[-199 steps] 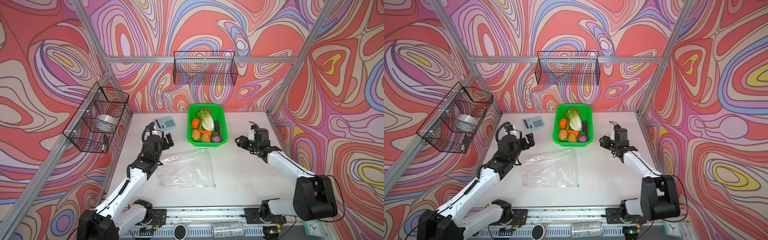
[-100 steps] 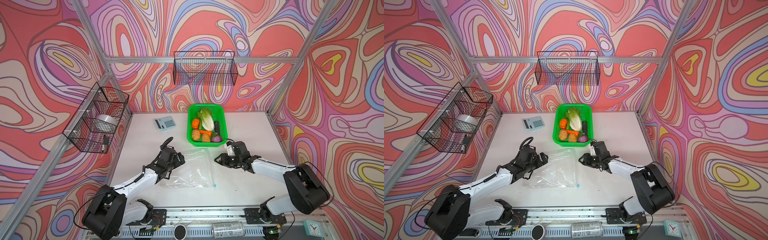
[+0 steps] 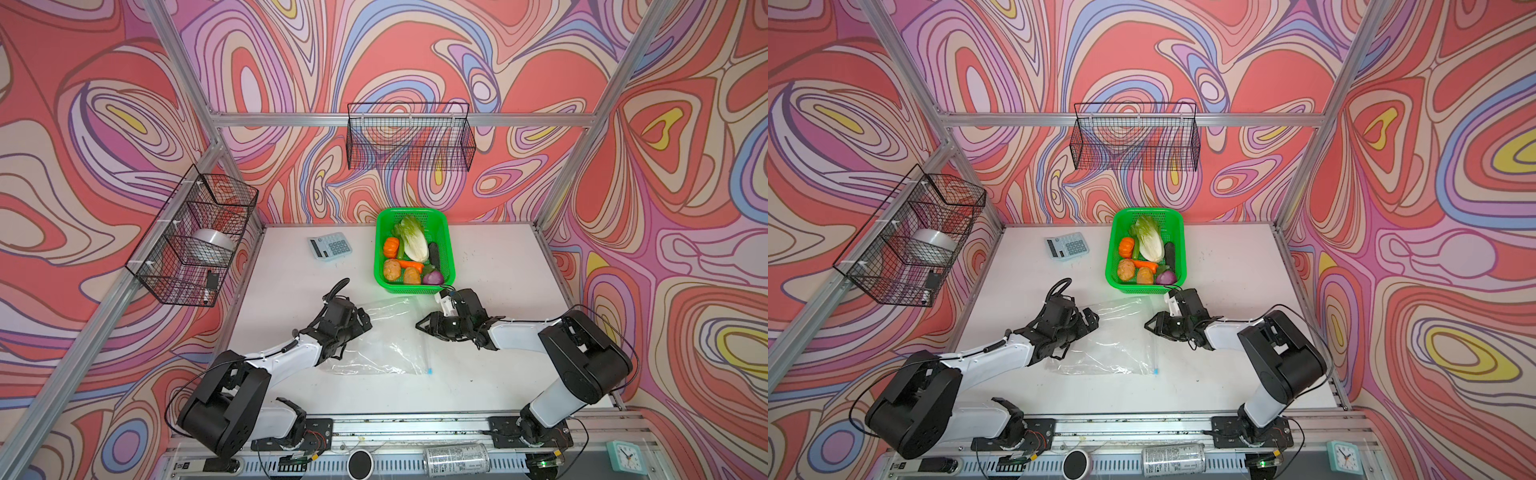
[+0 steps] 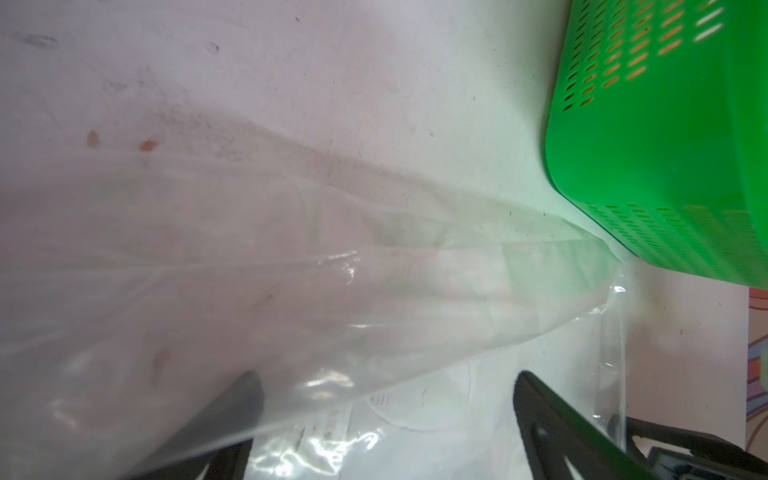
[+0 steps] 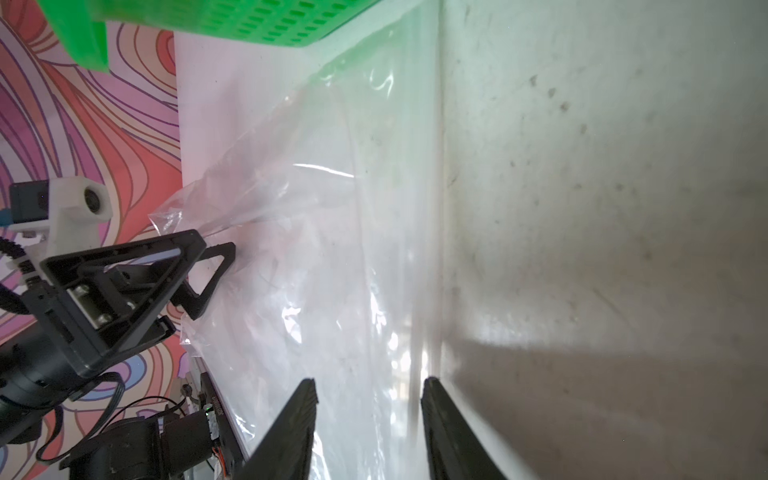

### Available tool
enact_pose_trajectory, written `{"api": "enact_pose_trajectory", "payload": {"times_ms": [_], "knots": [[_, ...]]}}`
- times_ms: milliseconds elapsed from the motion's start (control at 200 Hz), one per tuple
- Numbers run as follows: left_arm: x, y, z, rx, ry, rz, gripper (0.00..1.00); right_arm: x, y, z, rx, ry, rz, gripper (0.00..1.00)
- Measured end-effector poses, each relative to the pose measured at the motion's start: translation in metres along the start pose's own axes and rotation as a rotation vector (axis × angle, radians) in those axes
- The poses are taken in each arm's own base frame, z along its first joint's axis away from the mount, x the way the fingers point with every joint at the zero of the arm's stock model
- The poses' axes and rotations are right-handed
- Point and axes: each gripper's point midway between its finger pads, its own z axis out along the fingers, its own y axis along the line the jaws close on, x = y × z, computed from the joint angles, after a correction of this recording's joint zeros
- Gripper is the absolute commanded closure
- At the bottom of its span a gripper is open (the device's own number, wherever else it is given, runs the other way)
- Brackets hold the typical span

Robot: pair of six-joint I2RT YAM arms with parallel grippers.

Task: Place the food in the zip-top bag and seal the zipper
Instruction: 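Reach both grippers toward the clear bag's opening edges, then close both grippers on the bag's top edges near the basket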

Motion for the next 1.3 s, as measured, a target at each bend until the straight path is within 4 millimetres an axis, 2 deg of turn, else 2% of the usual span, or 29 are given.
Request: {"api": "enact_pose_trajectory", "payload": {"times_ms": [255, 446, 516, 551, 631, 706, 831, 991, 1157, 1302], "knots": [[-0.001, -0.001, 0.001, -0.002, 0.001, 0.000, 0.02, -0.002, 0.013, -0.006, -0.055, -0.015, 0.020, 0.65], [0.000, 0.001, 0.000, -0.011, 0.003, 0.001, 0.02, -0.014, 0.045, -0.024, -0.133, -0.066, -0.017, 0.83], [0.001, 0.002, -0.002, -0.015, 0.006, 0.002, 0.02, -0.017, 0.052, -0.027, -0.151, -0.071, -0.020, 0.91], [0.001, 0.003, -0.002, -0.017, 0.008, 0.002, 0.02, -0.018, 0.054, -0.027, -0.157, -0.070, -0.020, 0.92], [0.002, 0.004, -0.003, -0.023, 0.012, 0.004, 0.02, -0.018, 0.056, -0.027, -0.163, -0.067, -0.017, 0.88], [0.003, 0.005, -0.004, -0.028, 0.017, 0.009, 0.02, -0.016, 0.053, -0.024, -0.157, -0.058, -0.016, 0.77], [0.004, 0.007, -0.005, -0.035, 0.021, 0.018, 0.02, -0.009, 0.035, -0.018, -0.087, -0.034, -0.009, 0.63], [0.004, 0.007, -0.006, -0.037, 0.023, 0.025, 0.02, -0.001, 0.007, -0.017, 0.041, -0.021, -0.011, 0.62], [0.004, 0.007, -0.006, -0.037, 0.024, 0.030, 0.02, 0.006, -0.008, -0.016, 0.082, -0.019, 0.001, 0.60], [0.004, 0.006, -0.005, -0.045, 0.034, 0.030, 0.02, 0.010, -0.016, -0.006, 0.085, 0.005, 0.010, 0.61]]}}
